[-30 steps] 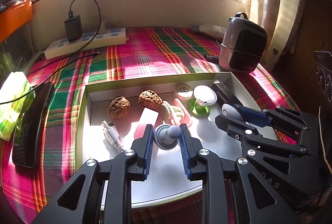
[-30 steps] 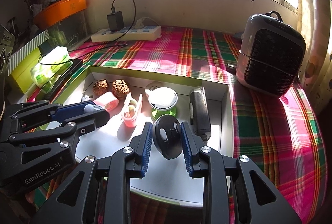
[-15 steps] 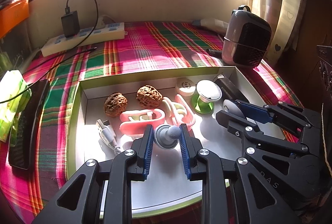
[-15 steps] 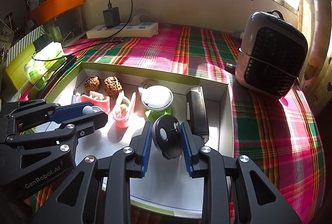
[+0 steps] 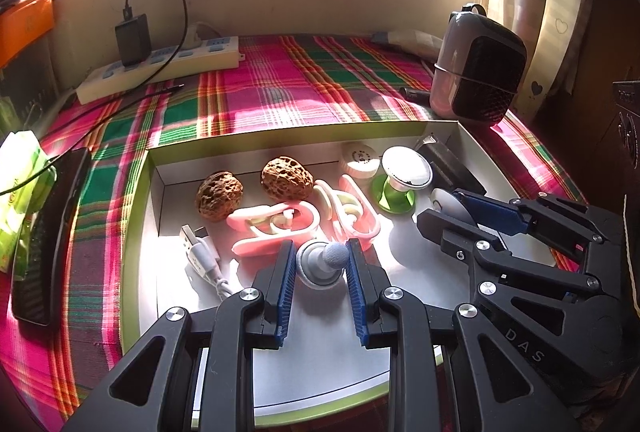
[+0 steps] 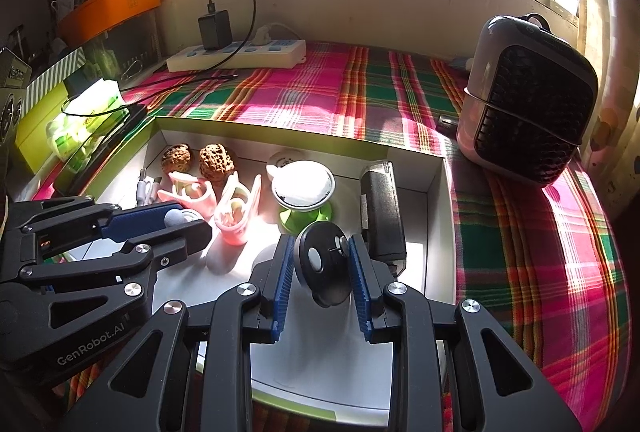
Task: Organize objects
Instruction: 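Carry the white knob item with the left tool into the box while the right tool carries the black disc, then open the right tool to drop the black disc while the left tool releases the white knob item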
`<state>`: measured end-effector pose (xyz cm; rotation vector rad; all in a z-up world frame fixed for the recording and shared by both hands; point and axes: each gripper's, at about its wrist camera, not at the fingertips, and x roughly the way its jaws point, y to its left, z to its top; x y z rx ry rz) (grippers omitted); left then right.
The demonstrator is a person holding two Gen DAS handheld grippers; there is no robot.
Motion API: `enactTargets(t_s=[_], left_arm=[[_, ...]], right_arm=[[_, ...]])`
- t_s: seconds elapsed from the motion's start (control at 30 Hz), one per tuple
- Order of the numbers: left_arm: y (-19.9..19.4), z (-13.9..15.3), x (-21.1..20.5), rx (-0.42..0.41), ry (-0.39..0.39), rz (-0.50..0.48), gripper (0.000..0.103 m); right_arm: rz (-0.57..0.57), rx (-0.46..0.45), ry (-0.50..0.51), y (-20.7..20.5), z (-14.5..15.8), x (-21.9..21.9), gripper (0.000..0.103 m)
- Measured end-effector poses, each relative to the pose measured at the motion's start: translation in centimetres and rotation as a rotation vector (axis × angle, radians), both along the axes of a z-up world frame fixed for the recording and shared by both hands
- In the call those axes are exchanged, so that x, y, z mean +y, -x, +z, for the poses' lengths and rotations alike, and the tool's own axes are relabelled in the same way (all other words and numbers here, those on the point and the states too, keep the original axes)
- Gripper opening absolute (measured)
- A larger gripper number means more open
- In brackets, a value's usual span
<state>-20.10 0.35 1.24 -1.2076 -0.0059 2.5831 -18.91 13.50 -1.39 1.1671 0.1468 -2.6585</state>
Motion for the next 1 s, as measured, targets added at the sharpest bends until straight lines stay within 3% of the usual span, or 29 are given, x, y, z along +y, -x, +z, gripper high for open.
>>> enactTargets(t_s=[0.5,1.0], left_arm=[[0.01,-0.3,-0.06,-0.012,0.017,0.012,0.023],[-0.52,0.0,-0.22,-0.015,0.031,0.026,0.024]], right_arm=[[-0.003,-0.015,-0.004,0.12,-0.13,-0.07,0.031],[-0.001,-0.009,0.002,-0.34,0.17,-0.06,0.044]])
